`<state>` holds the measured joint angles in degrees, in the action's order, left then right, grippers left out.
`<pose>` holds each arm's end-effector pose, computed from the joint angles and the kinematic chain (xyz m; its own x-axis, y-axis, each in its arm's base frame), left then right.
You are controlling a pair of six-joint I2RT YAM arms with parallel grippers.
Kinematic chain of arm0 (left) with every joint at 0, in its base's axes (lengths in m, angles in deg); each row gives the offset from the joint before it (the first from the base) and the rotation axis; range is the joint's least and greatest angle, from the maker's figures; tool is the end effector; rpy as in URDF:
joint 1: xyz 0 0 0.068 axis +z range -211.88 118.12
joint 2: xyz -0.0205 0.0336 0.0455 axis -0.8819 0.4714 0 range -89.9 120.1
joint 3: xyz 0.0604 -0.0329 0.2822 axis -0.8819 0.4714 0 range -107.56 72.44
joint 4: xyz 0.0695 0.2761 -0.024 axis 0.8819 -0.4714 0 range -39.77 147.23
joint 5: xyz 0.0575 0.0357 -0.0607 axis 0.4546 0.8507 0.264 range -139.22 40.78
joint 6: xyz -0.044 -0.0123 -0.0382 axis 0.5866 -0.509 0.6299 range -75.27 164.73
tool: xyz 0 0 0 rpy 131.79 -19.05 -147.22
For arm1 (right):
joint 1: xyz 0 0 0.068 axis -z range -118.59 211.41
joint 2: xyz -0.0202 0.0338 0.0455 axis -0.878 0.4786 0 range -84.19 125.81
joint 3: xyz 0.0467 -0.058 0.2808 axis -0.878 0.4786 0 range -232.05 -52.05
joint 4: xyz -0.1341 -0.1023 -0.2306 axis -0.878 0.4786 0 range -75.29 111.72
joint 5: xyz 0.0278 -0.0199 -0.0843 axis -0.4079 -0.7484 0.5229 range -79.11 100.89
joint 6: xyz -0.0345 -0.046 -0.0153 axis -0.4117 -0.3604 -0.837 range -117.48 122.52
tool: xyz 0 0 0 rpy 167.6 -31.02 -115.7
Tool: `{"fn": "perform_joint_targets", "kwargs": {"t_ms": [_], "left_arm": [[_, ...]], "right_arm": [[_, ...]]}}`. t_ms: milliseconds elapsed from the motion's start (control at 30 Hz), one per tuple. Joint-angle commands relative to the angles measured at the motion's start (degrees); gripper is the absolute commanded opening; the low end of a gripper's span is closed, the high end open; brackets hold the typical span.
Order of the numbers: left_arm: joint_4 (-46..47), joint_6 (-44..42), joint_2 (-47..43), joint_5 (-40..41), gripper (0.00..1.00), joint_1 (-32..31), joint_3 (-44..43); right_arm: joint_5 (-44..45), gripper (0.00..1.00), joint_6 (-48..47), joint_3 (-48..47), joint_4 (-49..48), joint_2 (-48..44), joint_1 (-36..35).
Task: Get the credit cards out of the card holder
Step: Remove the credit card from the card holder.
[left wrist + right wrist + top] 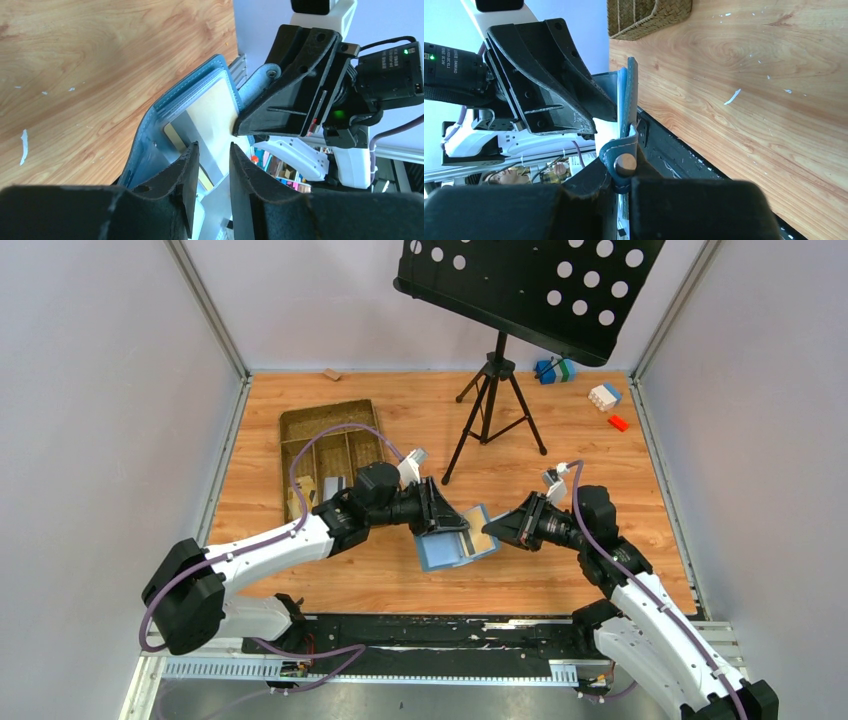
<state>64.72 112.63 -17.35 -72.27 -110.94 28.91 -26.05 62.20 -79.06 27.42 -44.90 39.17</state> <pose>0.1885 -0.2433 0.2619 -0.9556 -0.1996 -0.2168 0.1284 0.3802 -0.9160 0.1544 0.0915 0.2474 -0.8938 0.3799 -0.2385 -0.0698 0.4074 0.9106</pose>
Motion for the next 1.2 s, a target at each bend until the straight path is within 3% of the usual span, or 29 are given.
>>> {"fn": "perform_joint_targets", "kwargs": {"t_ms": [0,500,667,900,1167], "left_arm": [[-4.0,-0.7,-0.5,1.0,0.37,0.0,-0.5],[-1.9,0.7,5.3,-3.5,0.37,-0.1,-0.7],[4.7,3.4,5.2,-4.1,0.36,0.0,0.6],[18.2,9.7,6.9,-6.4,0.28,-0.1,3.9],[20.5,10.6,6.0,-5.8,0.1,0.0,4.4]], "right_arm": [[0.6,0.0,-0.3,-2.7,-2.5,-0.5,0.3],[2.4,0.0,-1.8,-3.8,-0.6,-0.7,0.3],[1.1,0.0,-1.0,-3.1,-1.9,-0.7,0.3],[0.3,0.0,0.5,-2.1,-3.0,-0.8,0.6],[-0.8,0.0,3.1,1.4,-5.4,-1.1,0.8]]}}
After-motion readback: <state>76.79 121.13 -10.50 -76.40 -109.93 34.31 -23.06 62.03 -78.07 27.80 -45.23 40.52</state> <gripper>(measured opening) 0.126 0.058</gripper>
